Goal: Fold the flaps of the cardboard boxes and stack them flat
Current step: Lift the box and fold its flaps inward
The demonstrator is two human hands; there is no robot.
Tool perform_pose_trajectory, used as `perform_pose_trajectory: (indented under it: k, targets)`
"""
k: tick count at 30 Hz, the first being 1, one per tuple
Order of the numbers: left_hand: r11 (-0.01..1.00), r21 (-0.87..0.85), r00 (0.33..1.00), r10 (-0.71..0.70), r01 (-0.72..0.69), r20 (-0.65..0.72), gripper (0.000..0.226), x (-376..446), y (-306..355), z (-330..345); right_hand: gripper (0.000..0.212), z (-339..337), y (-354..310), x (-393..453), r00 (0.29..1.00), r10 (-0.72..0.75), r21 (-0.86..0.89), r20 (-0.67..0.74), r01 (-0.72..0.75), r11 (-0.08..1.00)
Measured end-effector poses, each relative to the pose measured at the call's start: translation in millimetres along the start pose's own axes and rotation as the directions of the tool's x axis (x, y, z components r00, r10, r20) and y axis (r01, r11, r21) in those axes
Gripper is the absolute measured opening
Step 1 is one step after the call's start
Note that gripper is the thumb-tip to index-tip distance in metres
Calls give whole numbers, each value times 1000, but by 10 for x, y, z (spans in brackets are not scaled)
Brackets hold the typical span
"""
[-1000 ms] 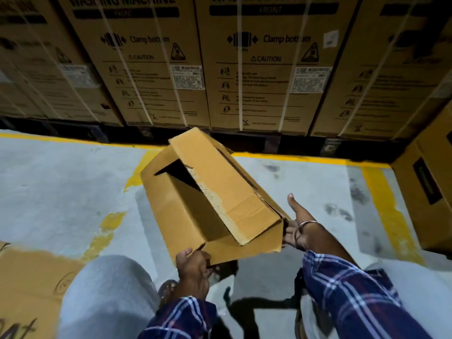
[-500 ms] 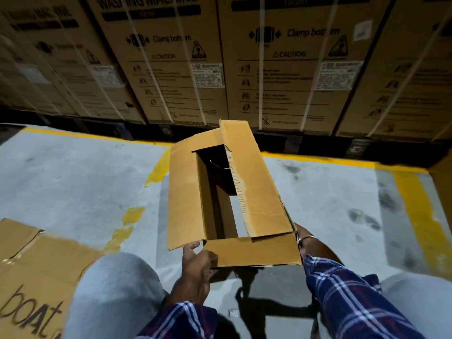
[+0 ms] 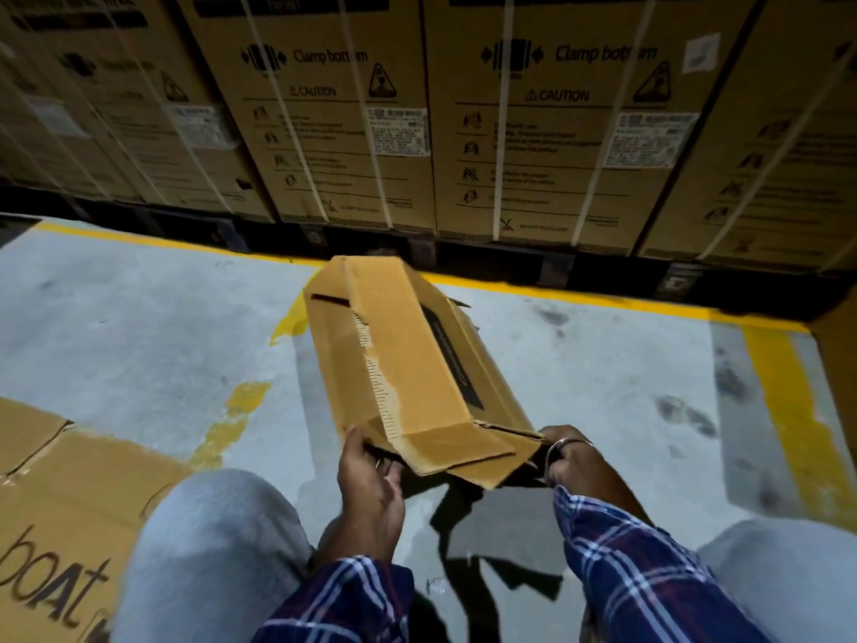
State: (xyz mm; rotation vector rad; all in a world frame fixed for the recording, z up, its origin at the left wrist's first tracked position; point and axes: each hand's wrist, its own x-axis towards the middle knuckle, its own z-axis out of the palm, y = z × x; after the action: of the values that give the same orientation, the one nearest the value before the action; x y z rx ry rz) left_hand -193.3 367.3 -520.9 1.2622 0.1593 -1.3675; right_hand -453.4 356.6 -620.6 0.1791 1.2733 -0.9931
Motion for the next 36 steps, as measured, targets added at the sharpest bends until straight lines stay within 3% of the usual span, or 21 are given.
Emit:
perform_pose_trajectory:
  k: [2, 4, 5, 6, 8, 11, 14, 16, 18, 20, 28, 36]
  targets:
    - [998, -37, 991, -49, 54, 122, 55, -65, 5, 30, 6, 289, -14, -319, 998, -47, 155, -44, 54, 986]
    - [997, 7, 958, -76, 77, 276, 57, -194, 12, 109, 13, 431, -77, -351, 966, -133, 53, -223, 148, 988]
    - [995, 24, 941, -95, 92, 325, 55, -245, 18, 127, 12, 545, -77, -406, 957, -176, 67, -232, 196, 978]
    - [992, 41, 919, -127, 120, 373, 54, -262, 11, 134, 31, 653, -97, -373, 952, -219, 93, -215, 243, 966]
    - [984, 112, 922, -171, 140, 347, 58, -262, 25, 134, 61, 698, -50, -350, 923, -304, 91, -235, 332, 939]
    - [965, 187, 956, -219, 183, 195, 53, -248, 130, 134, 62, 715, 0, -454, 922, -324, 97, -212, 350, 932]
    - [961, 218, 965, -209, 172, 158, 43, -253, 208, 115, 62, 639, -45, -455, 945, -309, 93, -103, 319, 943]
    - [952, 266, 974, -192, 154, 123, 32, -316, 272, 92, 52, 575, -125, -478, 966, -255, 51, -55, 257, 965]
    - [944, 306, 984, -156, 121, 90, 29, -322, 319, 79, 21, 497, -234, -534, 974, -219, 68, -54, 222, 973]
    - [939, 338, 992, -101, 70, 73, 32, -277, 367, 66, 6, 438, -335, -526, 976, -209, 128, -56, 215, 968]
    - [896, 443, 998, -50, 25, 45, 42, -127, 449, 14, 4, 427, -322, -323, 982, -174, 37, -74, 177, 983]
    - [911, 403, 981, -147, 86, 124, 49, -64, 627, 42, 54, 627, -313, -248, 934, -342, 60, -102, 349, 935]
